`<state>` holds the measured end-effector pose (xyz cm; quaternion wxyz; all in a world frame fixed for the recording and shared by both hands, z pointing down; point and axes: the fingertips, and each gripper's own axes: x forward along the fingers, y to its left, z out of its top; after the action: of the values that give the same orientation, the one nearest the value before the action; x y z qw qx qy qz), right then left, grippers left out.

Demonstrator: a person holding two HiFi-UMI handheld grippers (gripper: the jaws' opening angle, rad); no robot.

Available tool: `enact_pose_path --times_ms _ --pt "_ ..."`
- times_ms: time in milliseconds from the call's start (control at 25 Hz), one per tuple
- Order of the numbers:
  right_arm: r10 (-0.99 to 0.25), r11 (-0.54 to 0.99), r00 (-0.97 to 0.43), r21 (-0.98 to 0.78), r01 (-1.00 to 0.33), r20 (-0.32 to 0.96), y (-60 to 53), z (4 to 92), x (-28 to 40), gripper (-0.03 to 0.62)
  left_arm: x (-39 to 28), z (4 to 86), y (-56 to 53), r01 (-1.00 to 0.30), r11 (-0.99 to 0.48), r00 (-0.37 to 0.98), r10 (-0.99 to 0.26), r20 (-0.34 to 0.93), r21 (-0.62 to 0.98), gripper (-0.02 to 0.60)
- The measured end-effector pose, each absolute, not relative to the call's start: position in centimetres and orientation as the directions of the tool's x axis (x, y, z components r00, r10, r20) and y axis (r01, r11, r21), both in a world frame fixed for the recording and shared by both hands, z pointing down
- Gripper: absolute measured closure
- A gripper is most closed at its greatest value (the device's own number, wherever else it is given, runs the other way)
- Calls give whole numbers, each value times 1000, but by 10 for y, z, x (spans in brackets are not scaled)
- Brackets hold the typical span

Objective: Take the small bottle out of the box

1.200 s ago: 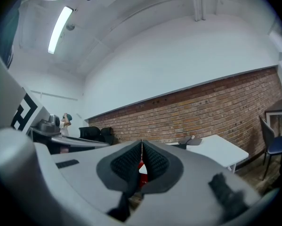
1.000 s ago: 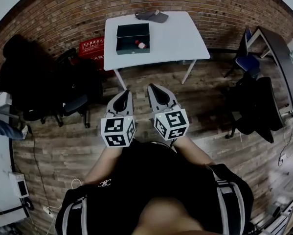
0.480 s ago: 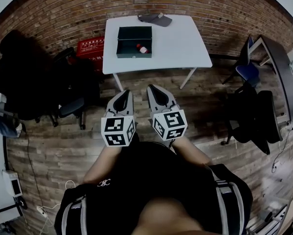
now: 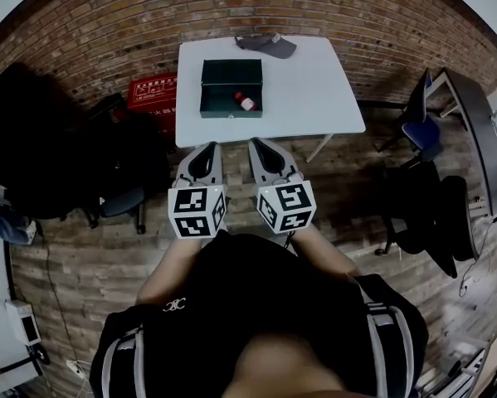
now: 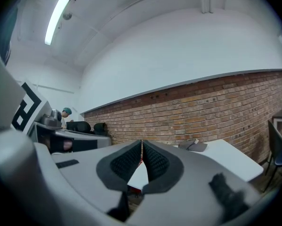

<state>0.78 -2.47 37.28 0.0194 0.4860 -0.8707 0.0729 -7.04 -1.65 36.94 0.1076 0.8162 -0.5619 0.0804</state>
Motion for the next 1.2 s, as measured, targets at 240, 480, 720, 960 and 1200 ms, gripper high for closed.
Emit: enact_pose_path --times_ms 240,480,720,960,1200 --pt "-847 501 -514 -120 -857 138 -68 376 -7 563 -81 371 -57 -924 -371 381 -884 273 90 569" --pt "-843 504 -515 -106 -857 156 -106 376 -38 563 -106 371 -97 -919 -381 393 -875 281 101 569" --pt "-853 484 -495 -104 -869 168 -137 379 -69 563 -134 374 -129 -907 -405 420 -862 284 112 569" --pt "-858 466 -477 -99 -879 191 -163 389 -100 563 -166 381 -158 -897 -421 442 -855 271 135 569" --pt "-863 447 -457 -98 -889 216 -174 396 -118 563 -183 398 -169 -882 -440 470 -829 302 166 569"
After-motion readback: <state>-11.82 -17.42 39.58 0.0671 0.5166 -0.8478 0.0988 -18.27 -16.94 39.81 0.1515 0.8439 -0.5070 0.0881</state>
